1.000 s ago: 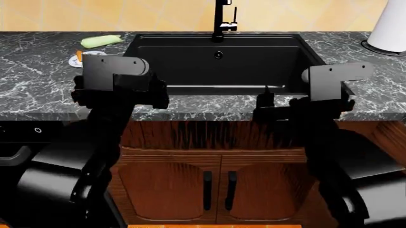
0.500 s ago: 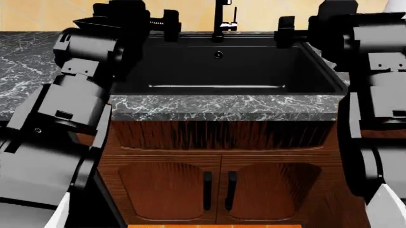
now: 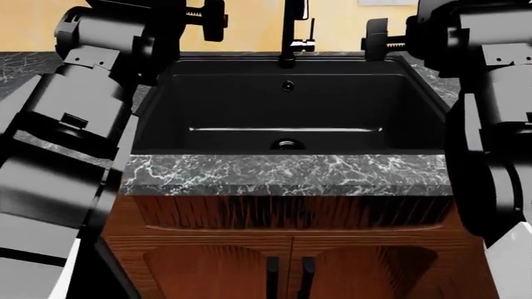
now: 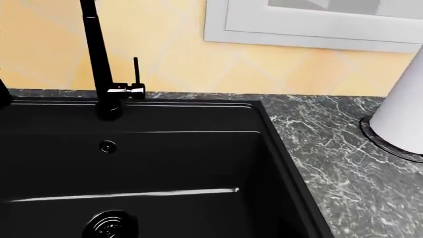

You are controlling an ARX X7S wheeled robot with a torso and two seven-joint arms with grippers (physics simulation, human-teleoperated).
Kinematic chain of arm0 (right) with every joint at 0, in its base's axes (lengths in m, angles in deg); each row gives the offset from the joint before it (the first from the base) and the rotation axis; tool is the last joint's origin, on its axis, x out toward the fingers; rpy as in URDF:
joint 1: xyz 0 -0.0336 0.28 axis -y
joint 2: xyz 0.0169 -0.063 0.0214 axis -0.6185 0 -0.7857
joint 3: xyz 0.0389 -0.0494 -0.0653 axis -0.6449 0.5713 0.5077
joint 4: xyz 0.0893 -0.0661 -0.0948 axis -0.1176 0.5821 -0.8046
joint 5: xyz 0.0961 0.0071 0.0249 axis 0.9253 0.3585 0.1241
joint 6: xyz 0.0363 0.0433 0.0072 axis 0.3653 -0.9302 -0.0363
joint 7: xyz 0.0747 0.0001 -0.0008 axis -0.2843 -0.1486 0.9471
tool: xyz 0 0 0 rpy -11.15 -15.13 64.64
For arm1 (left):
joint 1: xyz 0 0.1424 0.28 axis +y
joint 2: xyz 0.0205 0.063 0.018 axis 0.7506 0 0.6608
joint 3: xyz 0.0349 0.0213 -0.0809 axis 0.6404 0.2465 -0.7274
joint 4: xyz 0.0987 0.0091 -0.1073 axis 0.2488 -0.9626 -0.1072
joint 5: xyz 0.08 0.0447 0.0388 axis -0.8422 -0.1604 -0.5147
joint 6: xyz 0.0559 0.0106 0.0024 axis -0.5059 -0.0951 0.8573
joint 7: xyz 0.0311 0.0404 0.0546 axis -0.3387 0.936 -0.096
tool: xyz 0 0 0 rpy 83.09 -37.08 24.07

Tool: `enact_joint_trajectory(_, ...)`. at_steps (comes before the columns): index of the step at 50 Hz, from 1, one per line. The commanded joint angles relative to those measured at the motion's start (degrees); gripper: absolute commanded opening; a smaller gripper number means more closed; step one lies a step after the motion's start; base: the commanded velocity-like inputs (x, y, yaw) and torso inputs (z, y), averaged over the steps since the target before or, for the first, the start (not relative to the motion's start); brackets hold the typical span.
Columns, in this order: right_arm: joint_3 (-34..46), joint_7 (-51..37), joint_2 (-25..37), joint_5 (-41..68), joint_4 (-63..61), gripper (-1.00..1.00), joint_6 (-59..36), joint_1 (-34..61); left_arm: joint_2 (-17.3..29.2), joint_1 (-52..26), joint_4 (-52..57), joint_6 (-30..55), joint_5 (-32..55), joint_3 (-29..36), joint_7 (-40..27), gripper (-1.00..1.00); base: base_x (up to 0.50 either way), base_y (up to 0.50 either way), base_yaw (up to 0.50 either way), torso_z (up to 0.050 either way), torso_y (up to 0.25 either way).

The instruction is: Pick the carrot from the counter and place it in the sink. Then turn on the sink faucet.

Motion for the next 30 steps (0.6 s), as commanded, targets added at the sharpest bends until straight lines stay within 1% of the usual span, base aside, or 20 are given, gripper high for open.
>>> enact_joint_trajectory(1, -0.27, 0.04, 0.02, -0.71, 1.34, 1.0, 0.76, -0.52, -0.07, -0.43, -1.06, -1.38, 3.5, 4.7, -0.96, 1.0, 0.5, 0.0, 0.0, 0.0, 0.0)
enact_joint_trajectory(5, -0.46, 0.56, 0.07, -0.58, 1.34, 1.0, 0.89, -0.63, -0.07, -0.27, -1.06, -1.42, 2.52, 3.79, -0.95, 1.0, 0.5, 0.0, 0.0, 0.0, 0.0)
enact_joint_trajectory(7, -0.12, 2.33, -0.28, -0.6, 1.34, 1.0, 1.46, -0.77, -0.07, -0.16, -1.06, -1.4, 2.22, 3.54, -0.91, 1.0, 0.5, 0.0, 0.0, 0.0, 0.0)
enact_joint_trajectory(11, -0.13, 1.98, -0.42, -0.69, 1.34, 1.0, 1.72, -1.12, -0.07, -0.29, -1.06, -1.42, 1.5, 3.29, -0.74, 1.0, 0.5, 0.0, 0.0, 0.0, 0.0)
enact_joint_trajectory(16, -0.81, 1.52, 0.23, -0.45, 1.34, 1.0, 2.08, -1.82, -0.07, 0.36, -1.07, -1.23, -2.68, -0.61, -0.35, 1.0, 0.5, 0.0, 0.0, 0.0, 0.0)
enact_joint_trajectory(18, -1.07, 2.01, 0.33, -0.33, 1.34, 1.0, 2.37, -1.87, -0.07, 0.53, -1.07, -1.1, -4.51, -2.13, -0.2, 1.0, 0.45, -0.27, 0.0, 0.0, 0.0)
enact_joint_trajectory(24, -0.65, 1.84, 0.08, -0.91, 1.34, 1.0, 2.15, -2.55, -0.07, 0.72, -1.06, -1.1, -6.57, -3.84, 0.04, 1.0, 0.38, -0.36, 0.0, 0.0, 0.0)
enact_joint_trajectory(30, -0.01, 2.18, 0.04, -0.93, 1.34, 1.0, 1.97, -2.85, -0.07, 0.73, -1.06, -1.13, -5.75, -2.67, 0.05, 1.0, 0.46, -0.01, 0.0, 0.0, 0.003)
